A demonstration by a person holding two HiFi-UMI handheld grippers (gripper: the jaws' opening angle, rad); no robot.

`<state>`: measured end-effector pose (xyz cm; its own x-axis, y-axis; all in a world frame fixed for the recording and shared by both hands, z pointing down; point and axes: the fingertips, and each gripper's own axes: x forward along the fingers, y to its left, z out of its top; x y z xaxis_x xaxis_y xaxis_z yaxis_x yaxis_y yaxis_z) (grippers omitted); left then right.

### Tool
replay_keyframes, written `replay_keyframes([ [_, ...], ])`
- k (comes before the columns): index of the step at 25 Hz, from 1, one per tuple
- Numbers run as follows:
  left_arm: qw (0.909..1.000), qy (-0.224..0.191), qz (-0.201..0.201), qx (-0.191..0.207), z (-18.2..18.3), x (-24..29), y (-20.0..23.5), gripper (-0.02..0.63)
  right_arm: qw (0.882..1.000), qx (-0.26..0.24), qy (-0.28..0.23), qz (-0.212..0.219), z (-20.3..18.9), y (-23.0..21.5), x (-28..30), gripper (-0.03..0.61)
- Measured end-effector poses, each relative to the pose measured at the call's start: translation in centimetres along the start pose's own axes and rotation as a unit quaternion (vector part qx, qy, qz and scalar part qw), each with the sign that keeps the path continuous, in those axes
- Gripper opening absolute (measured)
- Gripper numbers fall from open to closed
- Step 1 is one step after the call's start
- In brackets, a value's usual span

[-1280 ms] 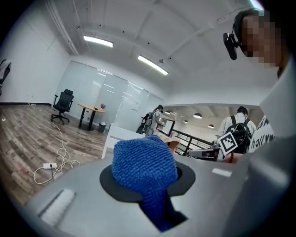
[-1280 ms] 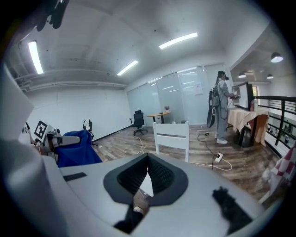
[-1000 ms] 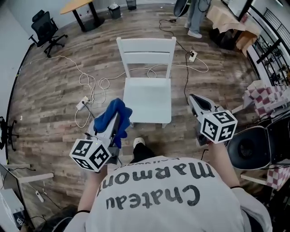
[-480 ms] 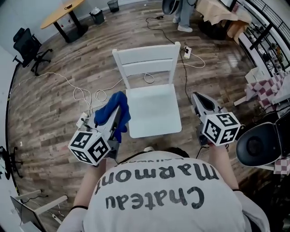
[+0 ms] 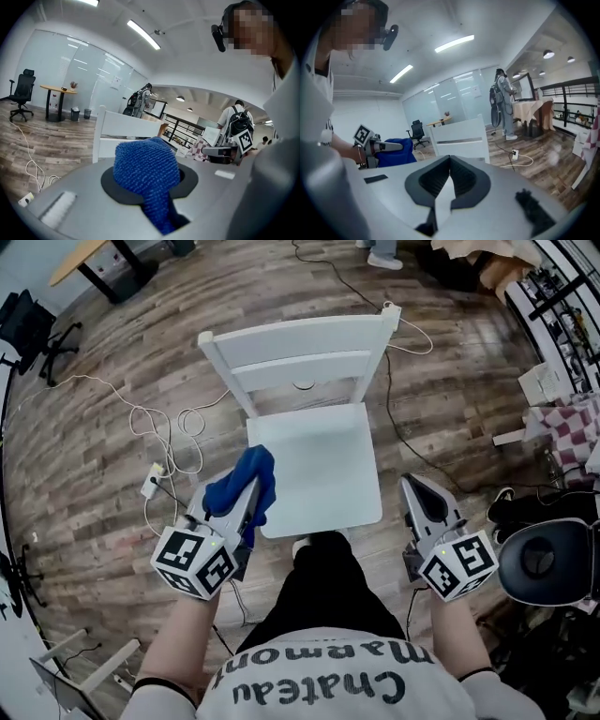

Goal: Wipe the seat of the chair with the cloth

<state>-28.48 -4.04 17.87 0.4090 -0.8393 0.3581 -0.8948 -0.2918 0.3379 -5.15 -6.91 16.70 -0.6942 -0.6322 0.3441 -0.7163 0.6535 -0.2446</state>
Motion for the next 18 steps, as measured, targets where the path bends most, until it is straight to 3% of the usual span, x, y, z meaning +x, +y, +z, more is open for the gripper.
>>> replay_keyframes([
  [3, 0.9993, -0.012, 0.012, -0.034, -2.8, 3.3, 2.4, 0.091, 0.999, -0.017, 0.041, -0.001, -5.0, -1.9, 3.4, 0.014],
  [7, 0.9965, -0.011, 0.033, -0.076, -6.6, 7.7, 6.0, 0.091, 0.998, 0.039, 0.044, -0.009, -10.4, -4.6, 7.4, 0.014],
  [10, 0.9974, -0.015, 0.044, -0.055, -8.7, 10.9, 9.1, 0.091, 0.997, 0.074, 0.014, 0.000, -11.8, -5.5, 10.1, 0.014],
  [13, 0.9978, 0.006, 0.064, -0.018, -11.8, 13.5, 12.0, 0.091, 0.997, 0.076, 0.003, 0.025, -13.2, -5.5, 12.1, 0.014],
  [15, 0.9963, 0.012, 0.078, -0.034, -13.6, 14.6, 13.8, 0.091, 0.996, 0.075, 0.009, 0.040, -14.4, -5.4, 13.1, 0.014],
  [18, 0.9949, -0.026, 0.063, -0.074, -13.2, 16.0, 14.7, 0.089, 0.995, 0.076, 0.014, 0.061, -15.8, -5.3, 14.2, 0.014],
])
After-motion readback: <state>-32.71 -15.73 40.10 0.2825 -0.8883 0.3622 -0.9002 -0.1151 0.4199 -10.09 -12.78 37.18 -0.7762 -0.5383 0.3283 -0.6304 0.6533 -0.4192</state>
